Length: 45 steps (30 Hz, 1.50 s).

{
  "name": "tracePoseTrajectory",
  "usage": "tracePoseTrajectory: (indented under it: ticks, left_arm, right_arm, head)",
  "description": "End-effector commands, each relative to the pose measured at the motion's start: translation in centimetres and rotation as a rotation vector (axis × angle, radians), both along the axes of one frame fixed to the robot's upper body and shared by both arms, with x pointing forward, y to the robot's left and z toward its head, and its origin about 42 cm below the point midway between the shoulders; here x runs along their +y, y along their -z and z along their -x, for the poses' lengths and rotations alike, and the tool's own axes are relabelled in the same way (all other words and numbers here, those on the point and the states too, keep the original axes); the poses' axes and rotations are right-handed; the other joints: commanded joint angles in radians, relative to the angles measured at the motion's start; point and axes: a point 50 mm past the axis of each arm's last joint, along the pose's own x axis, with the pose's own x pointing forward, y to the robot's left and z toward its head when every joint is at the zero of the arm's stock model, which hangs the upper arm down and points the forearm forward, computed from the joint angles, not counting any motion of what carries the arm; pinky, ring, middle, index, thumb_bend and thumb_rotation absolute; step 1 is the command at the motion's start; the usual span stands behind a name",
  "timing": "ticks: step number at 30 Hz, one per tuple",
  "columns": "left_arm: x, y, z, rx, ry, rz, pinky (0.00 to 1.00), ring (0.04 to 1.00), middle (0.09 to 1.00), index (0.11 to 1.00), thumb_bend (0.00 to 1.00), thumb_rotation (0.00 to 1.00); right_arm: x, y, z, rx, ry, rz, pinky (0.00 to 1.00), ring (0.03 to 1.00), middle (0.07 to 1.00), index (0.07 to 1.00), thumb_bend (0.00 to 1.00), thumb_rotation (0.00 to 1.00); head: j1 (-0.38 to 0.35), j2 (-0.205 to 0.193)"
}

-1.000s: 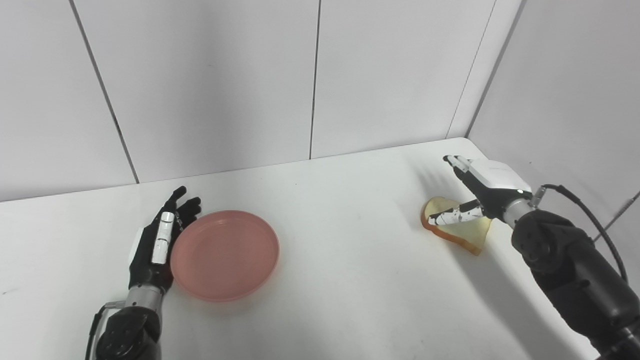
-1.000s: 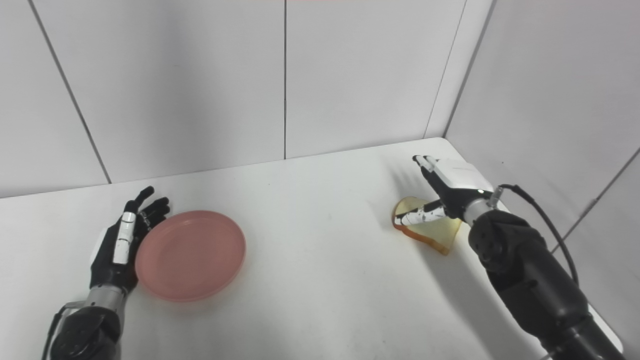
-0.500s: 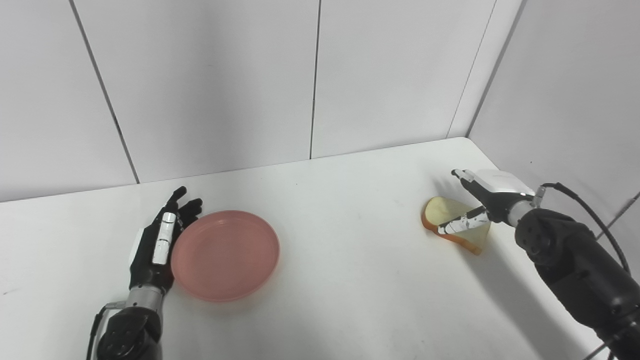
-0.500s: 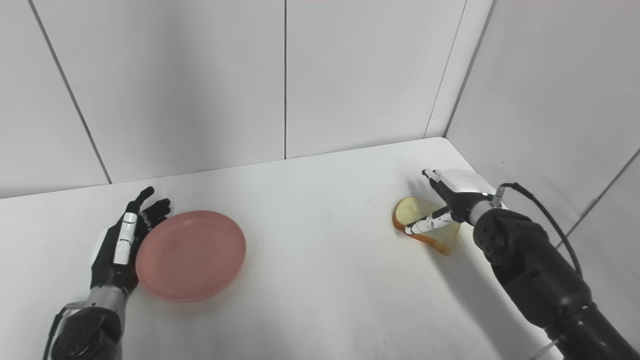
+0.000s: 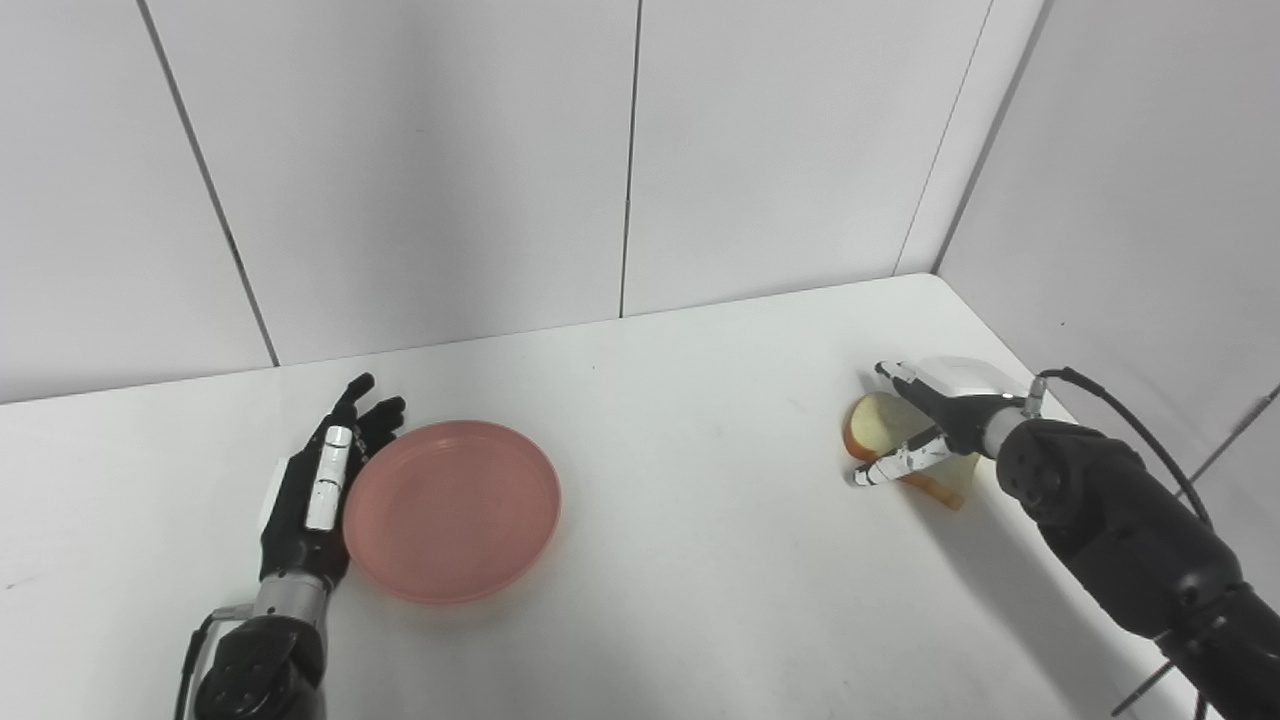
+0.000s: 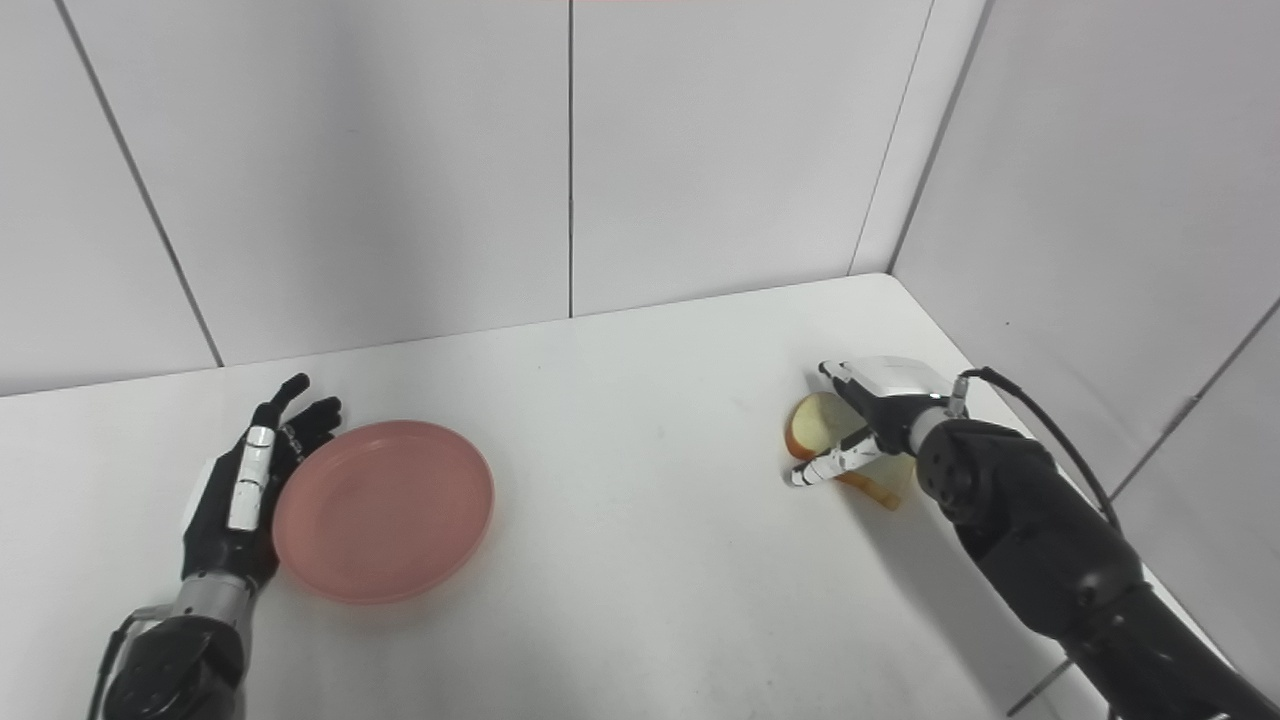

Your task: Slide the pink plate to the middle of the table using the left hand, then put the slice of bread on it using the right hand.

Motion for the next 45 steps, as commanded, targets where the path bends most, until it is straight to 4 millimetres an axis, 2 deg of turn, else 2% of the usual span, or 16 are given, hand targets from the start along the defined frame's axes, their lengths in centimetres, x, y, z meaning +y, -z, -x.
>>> tracePoseTrajectory:
  ticks: [1, 9, 15, 27, 33, 45]
  left_arm:
    - [0.2, 3.5, 1.9, 0.108, -0.007, 0.002, 0.87, 0.837, 0.79, 0.864, 0.72, 0.88]
    - [0.5, 3.2, 1.9, 0.099, -0.011, 0.004, 0.86, 0.831, 0.784, 0.856, 0.73, 0.87]
    - [0.7, 3.1, 1.8, 0.098, -0.007, -0.003, 0.84, 0.827, 0.78, 0.865, 0.71, 0.87]
    - [0.8, 3.0, 1.7, 0.097, -0.004, -0.011, 0.85, 0.832, 0.78, 0.863, 0.72, 0.86]
    - [0.8, 3.2, 1.7, 0.101, -0.001, -0.01, 0.86, 0.837, 0.783, 0.864, 0.73, 0.86]
    - [0.9, 3.1, 1.8, 0.103, -0.006, -0.017, 0.86, 0.84, 0.79, 0.864, 0.73, 0.87]
  right_arm:
    - [-0.4, -2.0, -1.0, -0.059, 0.016, 0.029, 1.0, 1.0, 1.0, 1.0, 1.0, 0.56]
    - [-0.1, -1.0, -1.9, -0.019, 0.022, 0.054, 1.0, 0.999, 0.982, 0.992, 1.0, 0.48]
    - [-0.7, -0.7, -2.2, -0.002, 0.042, 0.087, 1.0, 1.0, 0.988, 0.975, 1.0, 0.42]
    - [-2.3, -1.9, -1.4, 0.017, 0.069, 0.117, 1.0, 1.0, 1.0, 0.991, 1.0, 0.48]
    - [-2.9, -1.6, -1.2, 0.025, 0.076, 0.111, 1.0, 1.0, 1.0, 0.984, 1.0, 0.5]
    - [-3.4, -1.5, -1.0, 0.063, 0.09, 0.094, 1.0, 0.985, 0.998, 0.981, 1.0, 0.45]
  head:
    - [0.001, 0.001]
    - [0.007, 0.012]
    - [0.008, 0.011]
    - [0.006, 0.016]
    - [0.009, 0.02]
    - [0.007, 0.028]
